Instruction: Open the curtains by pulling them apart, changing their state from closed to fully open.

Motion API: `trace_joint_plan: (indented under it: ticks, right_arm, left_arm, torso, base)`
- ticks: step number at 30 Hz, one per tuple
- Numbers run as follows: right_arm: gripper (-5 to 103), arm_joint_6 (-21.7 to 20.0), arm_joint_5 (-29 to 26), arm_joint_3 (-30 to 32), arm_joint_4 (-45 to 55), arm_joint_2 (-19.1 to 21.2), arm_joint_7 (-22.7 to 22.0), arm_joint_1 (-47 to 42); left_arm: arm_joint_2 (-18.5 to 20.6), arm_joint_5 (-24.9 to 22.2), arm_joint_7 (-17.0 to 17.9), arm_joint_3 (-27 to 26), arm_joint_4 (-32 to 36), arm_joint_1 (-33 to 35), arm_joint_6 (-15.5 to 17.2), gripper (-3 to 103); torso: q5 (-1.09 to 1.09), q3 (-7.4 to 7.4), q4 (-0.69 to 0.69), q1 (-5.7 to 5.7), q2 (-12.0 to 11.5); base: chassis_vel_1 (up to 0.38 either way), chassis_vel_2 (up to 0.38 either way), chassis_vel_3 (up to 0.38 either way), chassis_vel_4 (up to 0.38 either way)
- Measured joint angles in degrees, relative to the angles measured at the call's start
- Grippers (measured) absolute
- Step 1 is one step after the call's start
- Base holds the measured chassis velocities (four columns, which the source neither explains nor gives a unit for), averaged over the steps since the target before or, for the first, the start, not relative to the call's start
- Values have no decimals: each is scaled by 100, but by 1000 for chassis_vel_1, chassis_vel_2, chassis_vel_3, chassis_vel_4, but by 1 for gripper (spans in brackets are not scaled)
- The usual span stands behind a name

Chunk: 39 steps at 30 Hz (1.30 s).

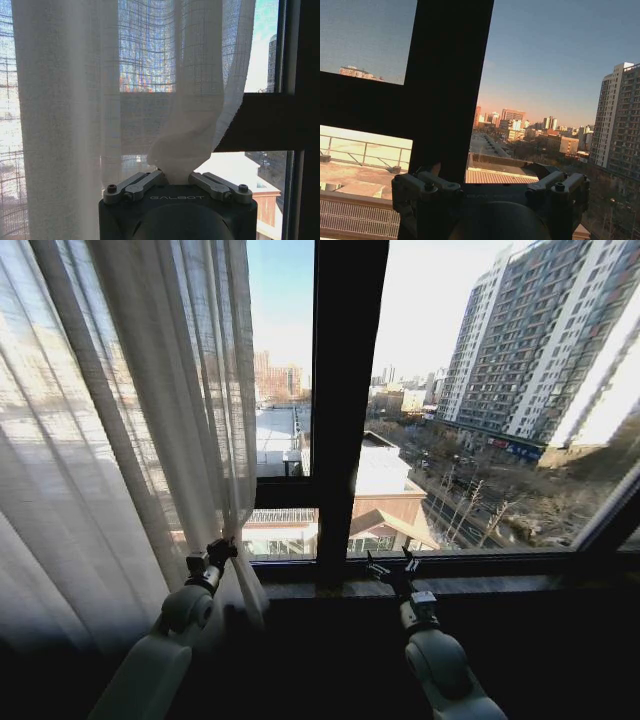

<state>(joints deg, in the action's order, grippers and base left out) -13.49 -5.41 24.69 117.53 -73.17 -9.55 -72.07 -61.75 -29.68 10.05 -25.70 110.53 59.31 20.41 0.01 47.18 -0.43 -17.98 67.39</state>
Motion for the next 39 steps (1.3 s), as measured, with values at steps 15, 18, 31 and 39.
trace_joint_plan:
  ticks: [15, 18, 31, 39]
  right_arm:
    - [100, -8, 101, -296, -72, -83, 40, 155]
    - [100, -8, 112, -328, -56, -86, 39, 143]
    - [100, 308, 92, -364, 46, 1, 120, 27]
    - [100, 333, 116, -516, 44, -23, 107, 36]
  left_arm:
    - [208, -182, -168, -722, 698, 768, 45, 0]
    - [210, -186, -180, -824, 791, 916, 46, 0]
    - [124, -160, -198, -988, 1222, 1358, 53, 0]
    - [95, -155, -229, -1199, 1449, 1659, 58, 0]
  torso:
    - [0, 0, -2, 1, 0]
    - [1, 0, -2, 1, 0]
    - [-4, 1, 0, -5, -2]
    - [3, -1, -2, 4, 2]
  base:
    - [8, 40, -7, -41]
    - [56, 268, -60, -240]
    - [143, 330, -148, -310]
    - [31, 6, -41, -27]
